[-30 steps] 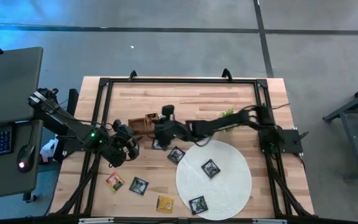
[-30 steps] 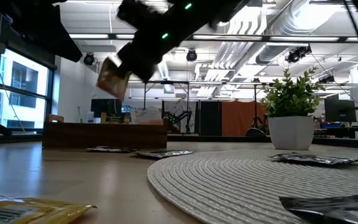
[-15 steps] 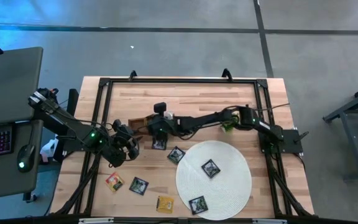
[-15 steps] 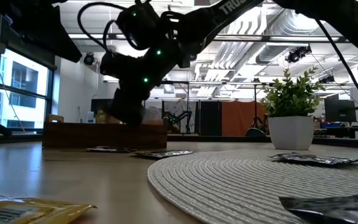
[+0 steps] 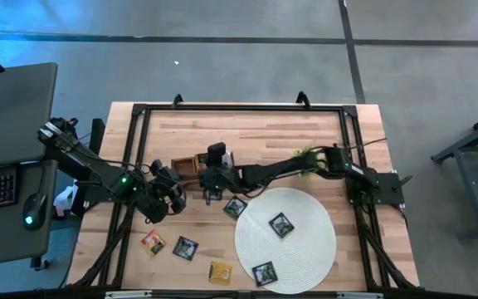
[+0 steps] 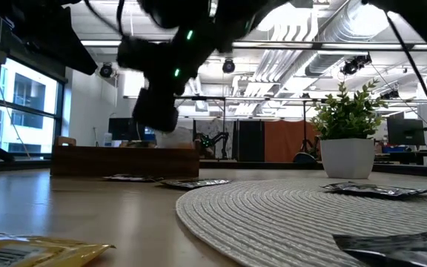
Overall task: Pick & Place Tea
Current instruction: Put the violet tea bag into the left section of the wooden organizer
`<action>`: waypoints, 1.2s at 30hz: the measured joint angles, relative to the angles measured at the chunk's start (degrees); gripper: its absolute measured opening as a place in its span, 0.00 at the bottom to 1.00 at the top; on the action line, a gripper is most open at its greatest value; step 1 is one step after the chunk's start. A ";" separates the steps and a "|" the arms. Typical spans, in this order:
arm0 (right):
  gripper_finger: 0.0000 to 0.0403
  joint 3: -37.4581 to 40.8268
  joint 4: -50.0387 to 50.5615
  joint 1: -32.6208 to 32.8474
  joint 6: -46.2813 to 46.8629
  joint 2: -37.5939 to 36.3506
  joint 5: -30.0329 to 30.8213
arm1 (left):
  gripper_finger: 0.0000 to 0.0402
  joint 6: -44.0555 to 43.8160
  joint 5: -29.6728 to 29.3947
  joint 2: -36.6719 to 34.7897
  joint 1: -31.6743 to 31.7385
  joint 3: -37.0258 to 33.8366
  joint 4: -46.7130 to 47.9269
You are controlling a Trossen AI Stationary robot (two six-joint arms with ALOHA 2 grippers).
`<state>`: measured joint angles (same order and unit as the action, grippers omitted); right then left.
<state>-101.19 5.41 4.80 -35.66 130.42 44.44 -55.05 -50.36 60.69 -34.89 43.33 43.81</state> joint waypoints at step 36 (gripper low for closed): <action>0.29 21.44 16.86 27.02 64.19 -18.65 -59.79 | 0.34 0.74 1.55 0.00 -0.02 0.01 -4.42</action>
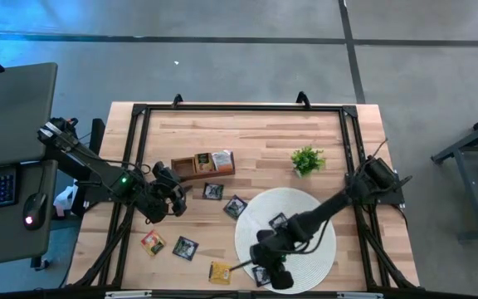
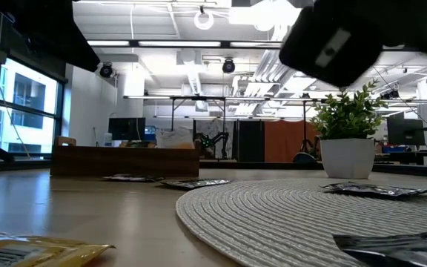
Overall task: Pick & Place Tea
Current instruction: Put the violet tea bag into the left section of the wooden organizer
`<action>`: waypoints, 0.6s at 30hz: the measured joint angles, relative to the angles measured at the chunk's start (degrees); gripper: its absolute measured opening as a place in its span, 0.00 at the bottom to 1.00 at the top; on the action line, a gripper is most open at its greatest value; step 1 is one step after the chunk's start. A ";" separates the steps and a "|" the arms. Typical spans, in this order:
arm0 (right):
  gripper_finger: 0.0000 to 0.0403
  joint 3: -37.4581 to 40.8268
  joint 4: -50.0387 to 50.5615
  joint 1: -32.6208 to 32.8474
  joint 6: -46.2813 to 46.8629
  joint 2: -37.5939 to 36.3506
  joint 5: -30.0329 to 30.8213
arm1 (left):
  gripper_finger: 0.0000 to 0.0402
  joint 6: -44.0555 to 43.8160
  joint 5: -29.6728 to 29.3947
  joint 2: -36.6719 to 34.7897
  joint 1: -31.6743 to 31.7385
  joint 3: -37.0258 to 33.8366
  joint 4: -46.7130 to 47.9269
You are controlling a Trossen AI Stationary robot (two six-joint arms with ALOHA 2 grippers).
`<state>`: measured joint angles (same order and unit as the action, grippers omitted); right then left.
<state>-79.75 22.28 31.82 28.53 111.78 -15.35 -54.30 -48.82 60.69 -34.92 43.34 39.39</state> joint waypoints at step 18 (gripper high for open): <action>0.32 0.40 36.81 -1.18 10.93 -0.01 19.27 | 0.34 0.00 0.46 0.00 0.02 0.01 -3.31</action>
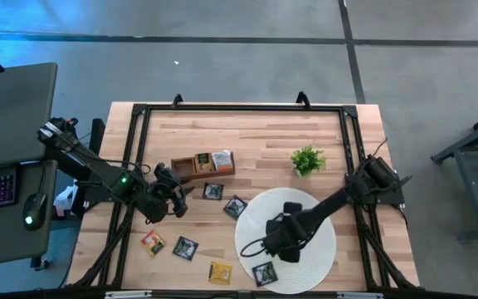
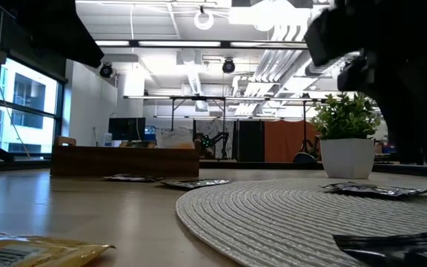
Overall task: Pick & Place Tea
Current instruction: Put the violet tea bag into the left section of the wooden organizer
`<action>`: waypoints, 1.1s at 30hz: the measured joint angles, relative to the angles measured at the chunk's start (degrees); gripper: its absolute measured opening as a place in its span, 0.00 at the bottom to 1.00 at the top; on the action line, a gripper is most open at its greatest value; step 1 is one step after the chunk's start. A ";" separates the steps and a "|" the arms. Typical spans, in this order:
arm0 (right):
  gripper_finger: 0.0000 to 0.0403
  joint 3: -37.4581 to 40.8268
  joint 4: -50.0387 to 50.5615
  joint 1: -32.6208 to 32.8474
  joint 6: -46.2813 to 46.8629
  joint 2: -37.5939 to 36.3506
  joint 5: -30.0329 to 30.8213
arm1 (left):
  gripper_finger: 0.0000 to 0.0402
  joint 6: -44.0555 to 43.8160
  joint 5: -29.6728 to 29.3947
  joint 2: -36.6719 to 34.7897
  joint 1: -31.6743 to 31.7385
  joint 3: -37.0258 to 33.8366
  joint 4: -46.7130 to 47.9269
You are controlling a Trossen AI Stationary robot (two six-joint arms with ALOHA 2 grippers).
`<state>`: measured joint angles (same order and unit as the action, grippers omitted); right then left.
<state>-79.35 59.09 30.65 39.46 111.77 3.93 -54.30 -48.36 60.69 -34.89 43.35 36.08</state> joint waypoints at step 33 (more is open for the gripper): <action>0.04 4.80 -4.52 -2.43 -29.02 0.28 3.05 | 0.34 -0.26 0.30 0.00 0.00 0.00 -0.13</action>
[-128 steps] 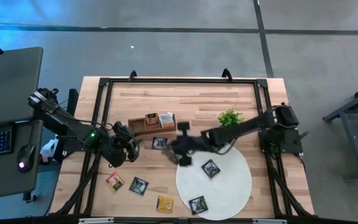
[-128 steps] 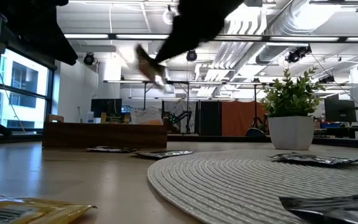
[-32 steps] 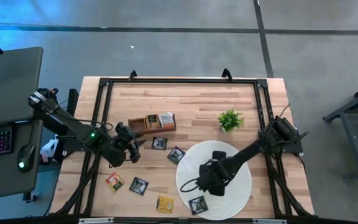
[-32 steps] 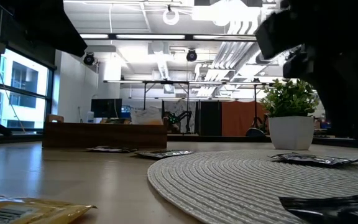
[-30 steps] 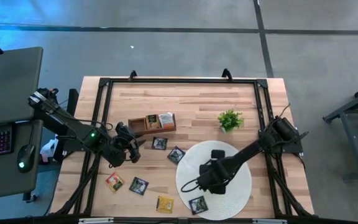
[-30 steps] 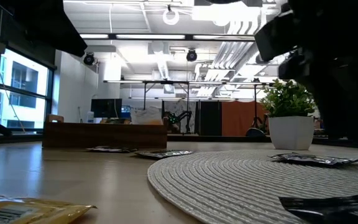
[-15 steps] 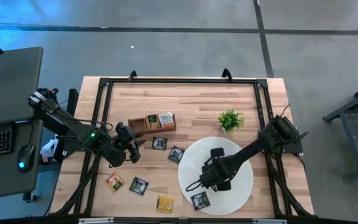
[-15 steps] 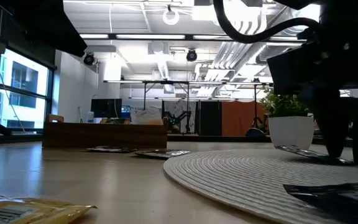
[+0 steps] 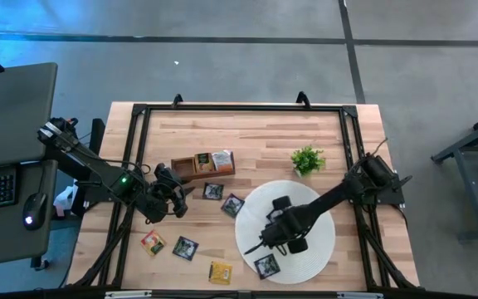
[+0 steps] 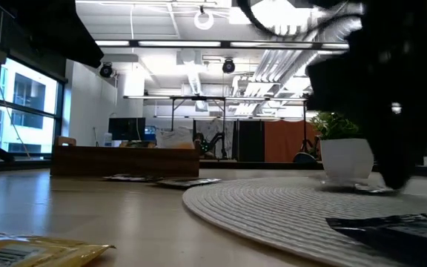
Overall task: Pick & Place Tea
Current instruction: Put the violet tea bag into the left section of the wooden organizer
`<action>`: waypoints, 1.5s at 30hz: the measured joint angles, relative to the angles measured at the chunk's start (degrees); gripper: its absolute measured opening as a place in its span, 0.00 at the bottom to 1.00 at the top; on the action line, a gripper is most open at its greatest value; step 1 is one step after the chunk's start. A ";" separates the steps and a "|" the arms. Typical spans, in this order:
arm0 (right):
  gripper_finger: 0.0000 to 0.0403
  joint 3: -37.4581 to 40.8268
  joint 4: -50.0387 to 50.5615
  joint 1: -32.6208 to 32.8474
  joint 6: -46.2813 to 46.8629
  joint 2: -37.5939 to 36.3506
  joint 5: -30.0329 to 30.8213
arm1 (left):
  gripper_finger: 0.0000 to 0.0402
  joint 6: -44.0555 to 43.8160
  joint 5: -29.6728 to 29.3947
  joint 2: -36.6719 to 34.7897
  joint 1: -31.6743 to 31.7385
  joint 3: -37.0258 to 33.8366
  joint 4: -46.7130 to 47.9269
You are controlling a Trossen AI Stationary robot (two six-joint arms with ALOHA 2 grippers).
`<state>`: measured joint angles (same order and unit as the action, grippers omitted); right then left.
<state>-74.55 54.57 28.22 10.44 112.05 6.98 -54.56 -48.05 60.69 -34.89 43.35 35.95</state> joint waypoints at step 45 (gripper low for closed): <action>0.13 4.23 -9.77 -13.99 -19.06 -0.63 -9.91 | 0.34 -1.25 3.73 0.02 -0.02 0.00 -2.82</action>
<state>-70.32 44.81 14.24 -8.62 111.42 -2.93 -55.81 -44.33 60.71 -34.91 43.35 33.12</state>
